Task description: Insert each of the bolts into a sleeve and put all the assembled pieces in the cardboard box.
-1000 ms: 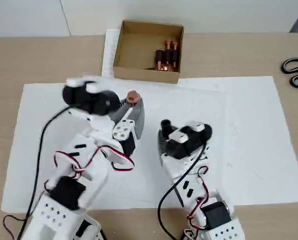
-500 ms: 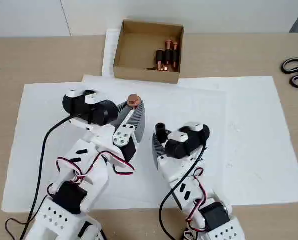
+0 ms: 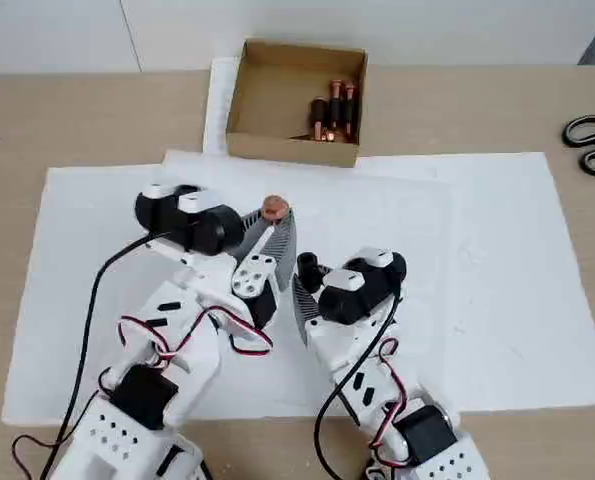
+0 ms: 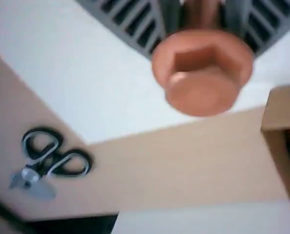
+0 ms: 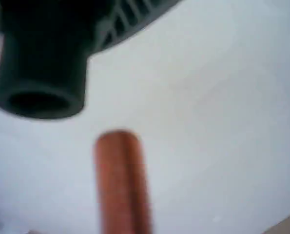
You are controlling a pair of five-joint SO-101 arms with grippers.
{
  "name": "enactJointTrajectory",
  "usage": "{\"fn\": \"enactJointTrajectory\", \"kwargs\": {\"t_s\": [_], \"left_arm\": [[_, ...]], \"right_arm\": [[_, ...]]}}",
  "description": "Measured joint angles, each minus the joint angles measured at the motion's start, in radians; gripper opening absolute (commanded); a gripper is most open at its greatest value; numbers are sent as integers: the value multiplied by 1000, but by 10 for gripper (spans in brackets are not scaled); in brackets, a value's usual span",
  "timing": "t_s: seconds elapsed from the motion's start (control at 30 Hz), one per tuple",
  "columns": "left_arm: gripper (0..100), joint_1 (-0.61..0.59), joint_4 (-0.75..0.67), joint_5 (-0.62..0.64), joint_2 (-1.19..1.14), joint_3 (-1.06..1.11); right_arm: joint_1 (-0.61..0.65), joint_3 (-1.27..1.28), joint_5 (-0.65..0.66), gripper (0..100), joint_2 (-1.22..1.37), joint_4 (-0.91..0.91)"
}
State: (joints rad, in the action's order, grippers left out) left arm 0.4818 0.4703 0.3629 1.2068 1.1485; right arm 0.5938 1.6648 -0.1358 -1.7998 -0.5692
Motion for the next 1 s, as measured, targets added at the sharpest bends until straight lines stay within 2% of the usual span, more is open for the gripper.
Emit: {"fn": "enactJointTrajectory", "kwargs": {"t_s": [0.23, 1.0], "left_arm": [[6, 0, 0, 0, 0, 12], [6, 0, 0, 0, 0, 12]], "right_arm": [[6, 0, 48, 4, 0, 0], [28, 0, 51, 4, 0, 0]]}}
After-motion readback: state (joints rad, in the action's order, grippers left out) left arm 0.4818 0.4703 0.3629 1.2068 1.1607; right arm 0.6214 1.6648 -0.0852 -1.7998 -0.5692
